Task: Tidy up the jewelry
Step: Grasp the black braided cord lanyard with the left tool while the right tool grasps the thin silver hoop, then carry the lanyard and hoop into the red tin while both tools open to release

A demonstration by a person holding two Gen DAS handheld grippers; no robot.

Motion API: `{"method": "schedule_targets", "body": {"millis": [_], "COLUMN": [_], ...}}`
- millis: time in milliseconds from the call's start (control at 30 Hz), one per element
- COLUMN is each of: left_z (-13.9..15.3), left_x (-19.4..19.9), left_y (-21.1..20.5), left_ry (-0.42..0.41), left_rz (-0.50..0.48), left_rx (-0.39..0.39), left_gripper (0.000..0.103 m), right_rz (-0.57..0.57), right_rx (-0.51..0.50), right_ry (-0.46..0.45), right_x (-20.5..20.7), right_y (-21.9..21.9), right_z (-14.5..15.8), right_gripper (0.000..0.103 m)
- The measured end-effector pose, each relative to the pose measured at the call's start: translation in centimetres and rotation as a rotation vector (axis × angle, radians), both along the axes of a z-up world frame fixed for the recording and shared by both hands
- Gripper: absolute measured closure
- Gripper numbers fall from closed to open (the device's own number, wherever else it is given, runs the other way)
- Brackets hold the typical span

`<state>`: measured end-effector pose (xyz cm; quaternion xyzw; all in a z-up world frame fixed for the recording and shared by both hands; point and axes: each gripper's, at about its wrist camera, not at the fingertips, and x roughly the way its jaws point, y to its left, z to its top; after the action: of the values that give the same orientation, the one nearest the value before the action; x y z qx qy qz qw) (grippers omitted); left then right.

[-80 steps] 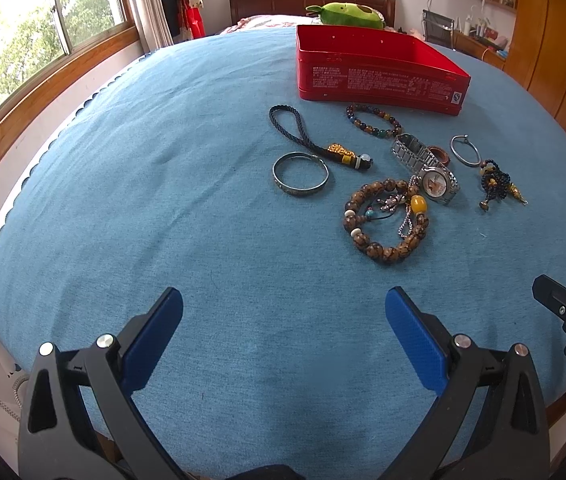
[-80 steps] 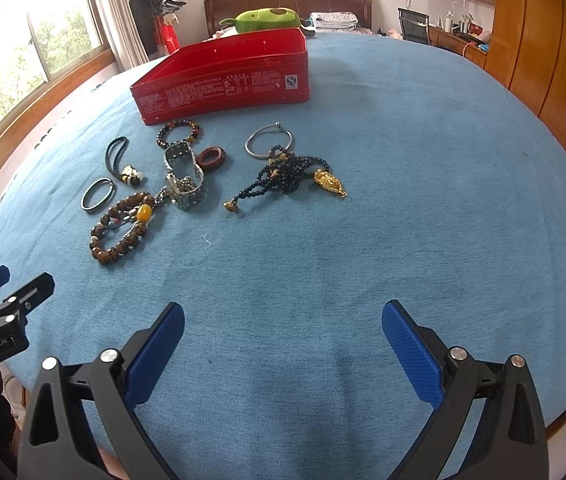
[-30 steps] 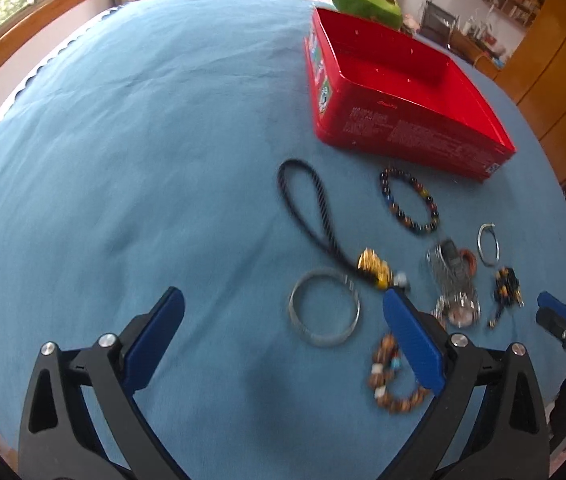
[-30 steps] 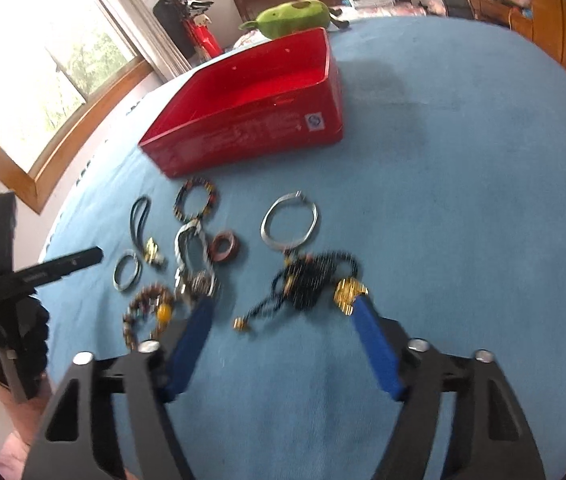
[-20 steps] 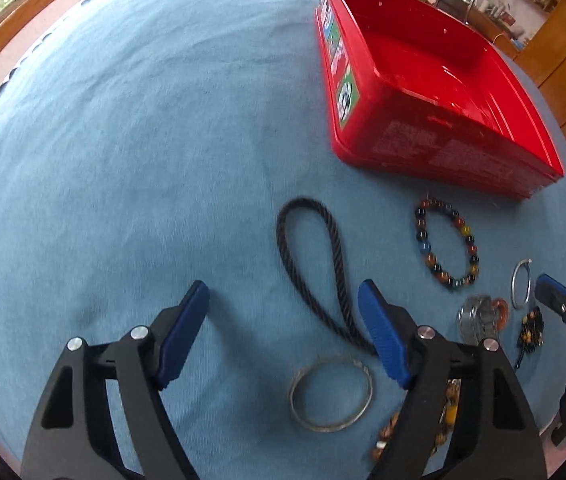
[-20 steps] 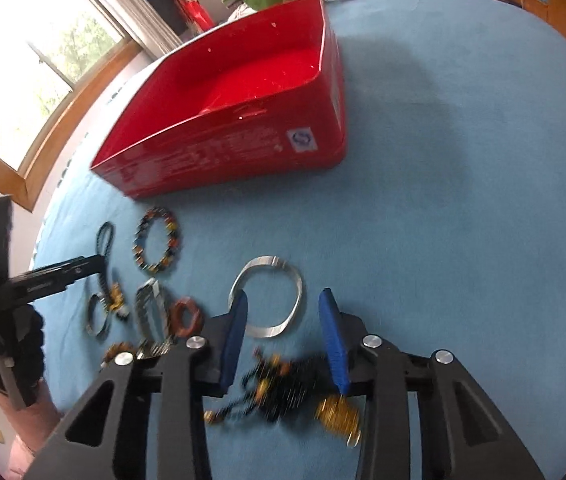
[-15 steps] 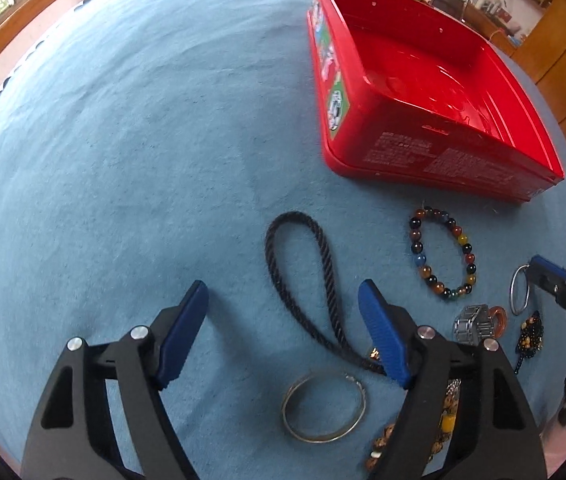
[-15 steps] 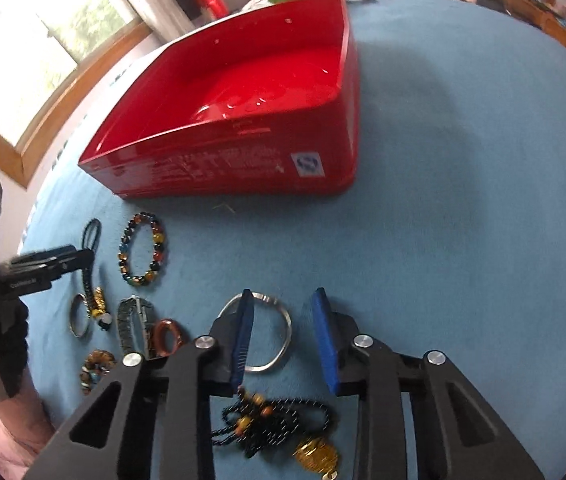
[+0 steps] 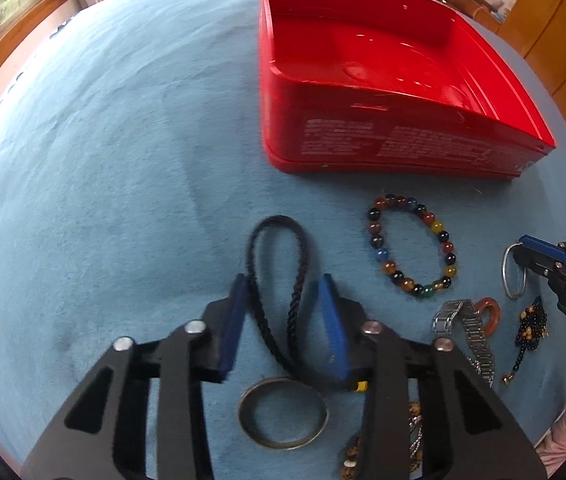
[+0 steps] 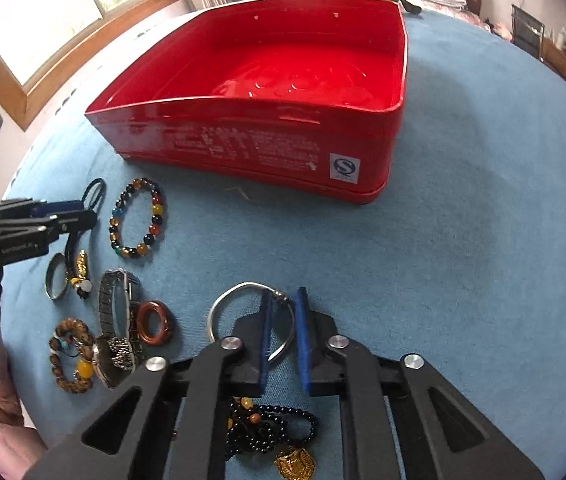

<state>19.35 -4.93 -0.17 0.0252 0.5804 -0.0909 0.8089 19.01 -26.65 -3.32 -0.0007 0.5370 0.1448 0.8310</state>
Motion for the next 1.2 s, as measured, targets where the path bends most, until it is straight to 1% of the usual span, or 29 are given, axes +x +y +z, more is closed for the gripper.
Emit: {"method": "schedule_targets", "body": {"millis": [33,67,100,167,233,300,433,533,633,700,767,800,833,867,967,1000,1067,1100,1200], "left_z": [0.1,0.2,0.3,0.5,0.9,1.3,4.3,6.6,7.8,9.4,9.6,10.2,10.7,10.4,12.0,12.3,13.8,13.9,16.2], "left_x": [0.0,0.1,0.1,0.3,0.3,0.1,-1.4,-2.8,-3.1,-3.3,-3.3,-3.6,-3.9,-5.2,-5.8,-5.3,-5.1,-4.8,-4.0], "left_y": [-0.3,-0.3,-0.5,-0.5,-0.4,0.6,1.0,1.4,2.0,2.2,3.1,3.2,3.4,4.1,4.1,3.5,3.5,3.1,2.8], "left_ry": [-0.002,-0.004,-0.006,-0.009,-0.012,-0.021,-0.087,-0.14,-0.162,-0.193,-0.223,-0.24,-0.257,-0.273,-0.312,-0.327,-0.36,-0.373,-0.431], "left_rz": [0.0,0.0,-0.001,0.003,0.007,0.007,-0.003,-0.006,-0.007,-0.008,-0.011,-0.014,-0.017,-0.022,-0.033,-0.037,-0.037,-0.04,-0.046], "left_rx": [-0.002,-0.004,-0.008,-0.022,-0.057,-0.09,-0.142,-0.16,-0.187,-0.196,-0.209,-0.213,-0.215,-0.218,-0.226,-0.231,-0.248,-0.256,-0.285], "left_gripper": [0.076,0.082,0.09,0.097,0.097,0.097,0.097,0.097,0.097,0.097,0.097,0.097,0.097,0.097,0.097,0.097,0.097,0.097,0.097], "right_rz": [-0.001,-0.004,-0.006,-0.016,-0.02,-0.033,-0.052,-0.064,-0.062,-0.059,-0.059,-0.059,-0.059,-0.058,-0.056,-0.054,-0.055,-0.054,-0.054], "right_rx": [-0.003,-0.007,-0.007,0.018,0.054,0.084,0.129,0.137,0.136,0.133,0.134,0.134,0.134,0.135,0.142,0.144,0.15,0.152,0.162], "right_ry": [-0.004,-0.01,-0.013,-0.013,-0.014,-0.023,-0.049,-0.065,-0.065,-0.062,-0.062,-0.064,-0.067,-0.072,-0.09,-0.098,-0.115,-0.122,-0.151], "right_x": [-0.1,-0.1,-0.4,-0.5,-0.7,-1.1,-1.7,-1.8,-1.6,-1.7,-1.4,-1.5,-1.7,-1.7,-1.7,-1.7,-1.5,-1.5,-0.8], "right_y": [0.1,0.1,0.1,-0.1,-0.5,-1.2,-2.3,-2.8,-2.9,-2.8,-2.6,-2.6,-2.7,-2.6,-2.5,-2.6,-2.6,-2.6,-2.6], "right_z": [0.0,0.1,0.2,0.3,0.6,1.0,1.9,2.7,2.7,2.6,2.5,2.7,2.9,3.2,3.9,4.4,5.3,5.7,7.3], "right_gripper": [0.095,0.097,0.097,0.097,0.097,0.097,0.097,0.097,0.097,0.097,0.097,0.097,0.097,0.097,0.097,0.097,0.097,0.097,0.097]}}
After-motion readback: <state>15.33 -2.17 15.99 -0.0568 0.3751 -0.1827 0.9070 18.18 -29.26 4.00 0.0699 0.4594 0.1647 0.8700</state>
